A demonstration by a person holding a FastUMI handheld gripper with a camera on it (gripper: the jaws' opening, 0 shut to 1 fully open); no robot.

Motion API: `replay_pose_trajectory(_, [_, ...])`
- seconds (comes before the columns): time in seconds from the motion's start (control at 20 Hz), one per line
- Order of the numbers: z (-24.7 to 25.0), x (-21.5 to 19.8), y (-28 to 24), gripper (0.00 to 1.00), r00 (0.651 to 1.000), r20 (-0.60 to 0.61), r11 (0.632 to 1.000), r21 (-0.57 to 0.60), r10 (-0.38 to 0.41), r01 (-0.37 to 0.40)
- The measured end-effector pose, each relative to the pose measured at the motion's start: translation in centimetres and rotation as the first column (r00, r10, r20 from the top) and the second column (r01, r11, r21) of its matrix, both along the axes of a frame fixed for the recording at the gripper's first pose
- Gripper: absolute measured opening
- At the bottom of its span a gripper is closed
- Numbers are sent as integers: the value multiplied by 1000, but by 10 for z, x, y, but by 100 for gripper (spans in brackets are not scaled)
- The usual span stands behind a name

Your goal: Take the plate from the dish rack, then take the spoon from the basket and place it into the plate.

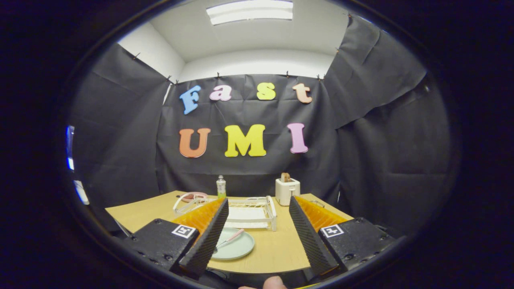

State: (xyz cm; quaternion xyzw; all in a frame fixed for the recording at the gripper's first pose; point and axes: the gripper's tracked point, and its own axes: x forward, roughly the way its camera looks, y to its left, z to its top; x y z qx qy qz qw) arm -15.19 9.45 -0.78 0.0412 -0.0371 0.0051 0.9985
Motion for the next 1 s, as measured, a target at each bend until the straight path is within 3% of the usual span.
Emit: replay_pose_trajectory(1.0, [-3,7,25,97,997,-64,999,-13,43,-44])
